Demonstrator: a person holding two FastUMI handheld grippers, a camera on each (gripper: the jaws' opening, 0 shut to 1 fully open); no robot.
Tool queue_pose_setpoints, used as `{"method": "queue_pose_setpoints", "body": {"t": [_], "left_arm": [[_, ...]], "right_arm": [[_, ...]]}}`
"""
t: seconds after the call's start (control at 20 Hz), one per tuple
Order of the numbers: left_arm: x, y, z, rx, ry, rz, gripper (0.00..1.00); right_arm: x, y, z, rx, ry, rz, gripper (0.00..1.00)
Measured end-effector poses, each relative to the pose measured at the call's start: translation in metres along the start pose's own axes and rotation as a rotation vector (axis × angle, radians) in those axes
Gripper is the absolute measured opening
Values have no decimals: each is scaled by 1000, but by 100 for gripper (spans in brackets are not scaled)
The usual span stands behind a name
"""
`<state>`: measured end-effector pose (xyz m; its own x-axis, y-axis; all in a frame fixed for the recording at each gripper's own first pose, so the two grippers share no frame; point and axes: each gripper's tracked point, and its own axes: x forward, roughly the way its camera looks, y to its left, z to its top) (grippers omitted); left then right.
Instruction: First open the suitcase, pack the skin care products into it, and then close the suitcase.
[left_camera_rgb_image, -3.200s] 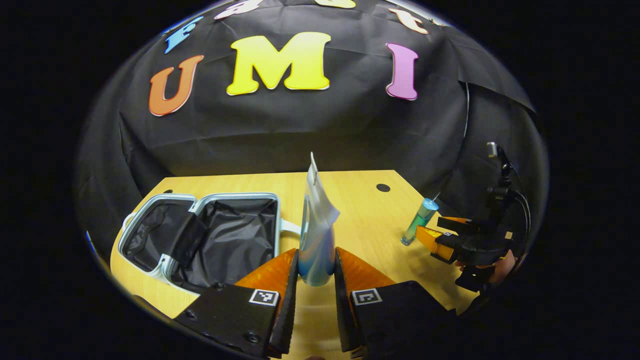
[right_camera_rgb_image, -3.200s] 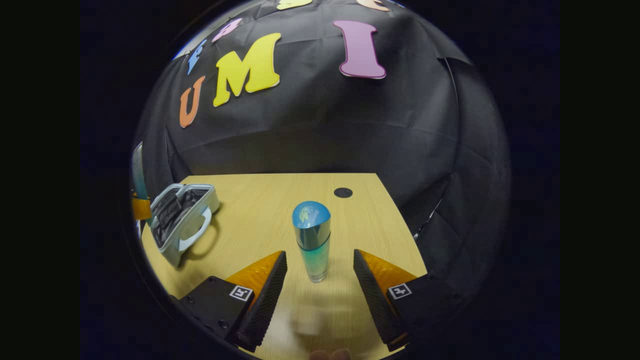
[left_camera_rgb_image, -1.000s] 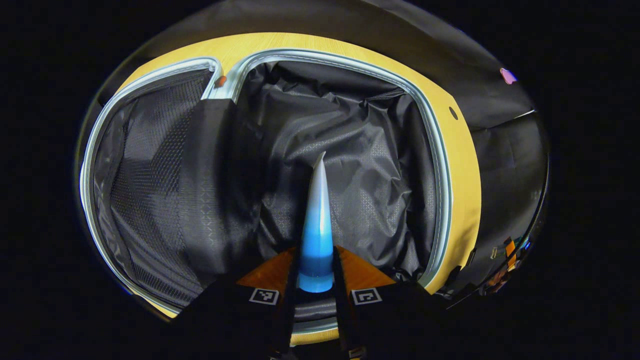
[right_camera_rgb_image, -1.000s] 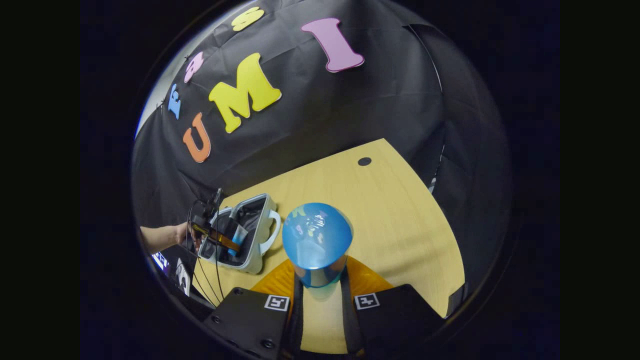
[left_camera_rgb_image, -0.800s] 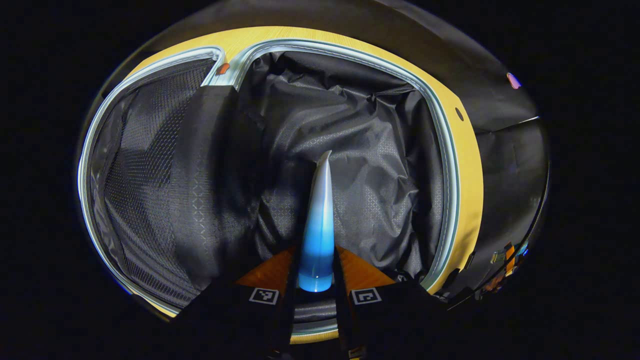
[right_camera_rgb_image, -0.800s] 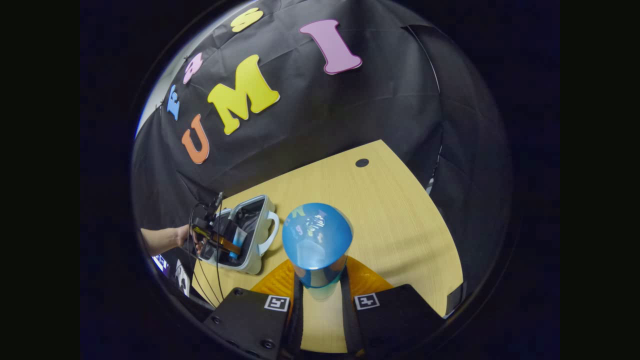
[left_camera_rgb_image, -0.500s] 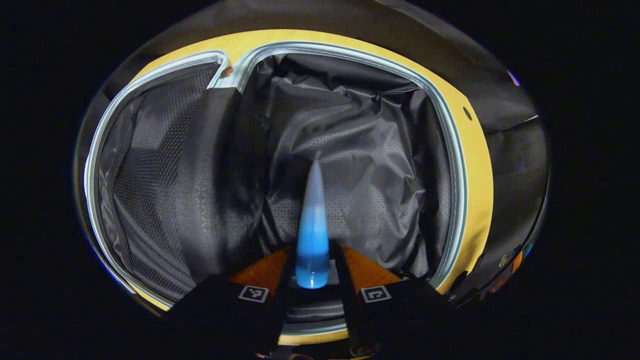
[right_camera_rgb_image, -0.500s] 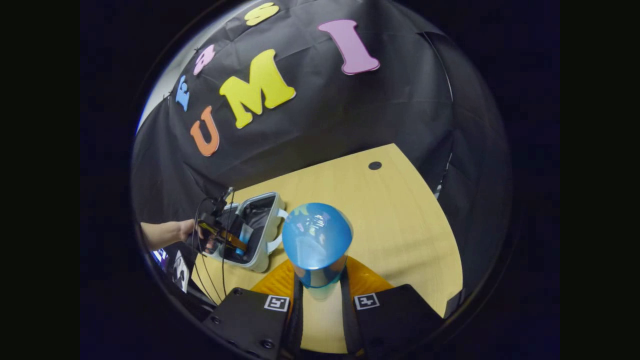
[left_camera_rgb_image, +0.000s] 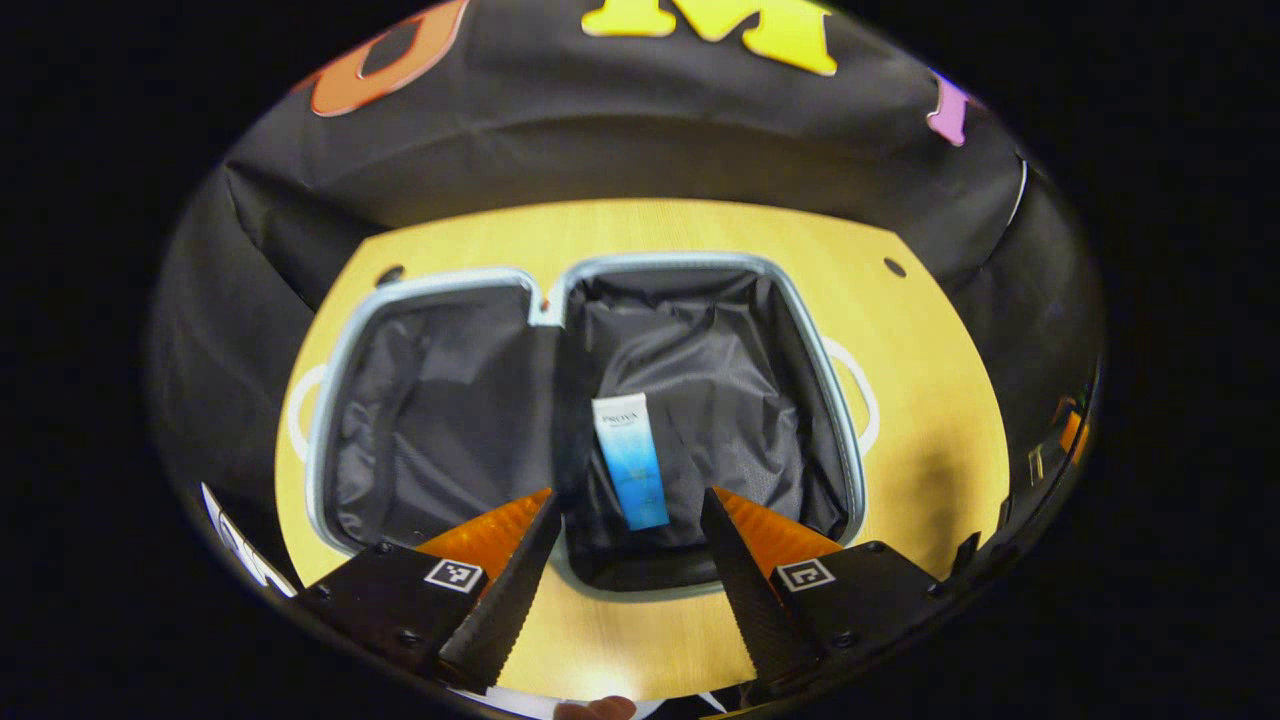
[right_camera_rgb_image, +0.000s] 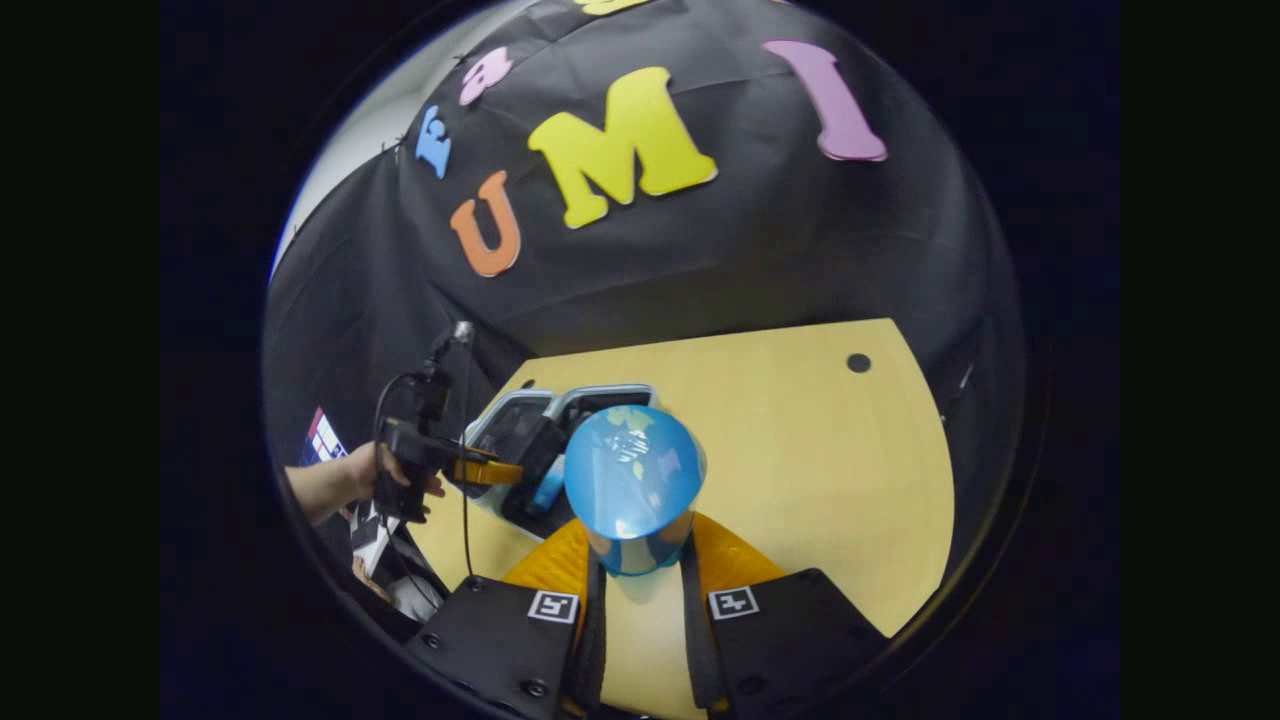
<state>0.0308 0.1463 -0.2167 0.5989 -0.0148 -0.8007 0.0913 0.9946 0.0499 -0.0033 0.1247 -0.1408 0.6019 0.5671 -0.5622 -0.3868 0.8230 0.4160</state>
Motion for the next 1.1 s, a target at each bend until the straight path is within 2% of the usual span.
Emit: {"method": "queue_pose_setpoints", "body": {"t": [0.05, 0.15, 0.2, 0.3, 0.5, 0.65, 0.85, 1.0, 1.1], "left_arm": [[-17, 4, 0, -6, -66, 30, 91], [-51, 8, -9, -65, -186, 63, 92], [-65, 5, -21, -111, -219, 34, 92], [-86, 3, -48, -206, -250, 1, 92], [-110, 14, -95, -339, -277, -1, 92], [-127, 27, -114, -431, -297, 1, 95], [-141, 56, -134, -490, -309, 58, 95], [-148, 76, -151, -544, -310, 92, 95], [-151, 83, -158, -582, -308, 101, 95]], "right_arm": [[13, 13, 5, -9, 25, 22, 30], [41, 40, 6, -6, 102, 68, 30], [57, 53, 4, -2, 146, 89, 30], [87, 77, 0, -19, 233, 126, 30], [147, 104, -21, -18, 396, 120, 30], [190, 110, -49, 43, 536, 73, 30], [241, 91, -84, 125, 676, -56, 30], [264, 82, -99, 236, 720, -129, 31], [274, 76, -105, 254, 739, -173, 30]]}}
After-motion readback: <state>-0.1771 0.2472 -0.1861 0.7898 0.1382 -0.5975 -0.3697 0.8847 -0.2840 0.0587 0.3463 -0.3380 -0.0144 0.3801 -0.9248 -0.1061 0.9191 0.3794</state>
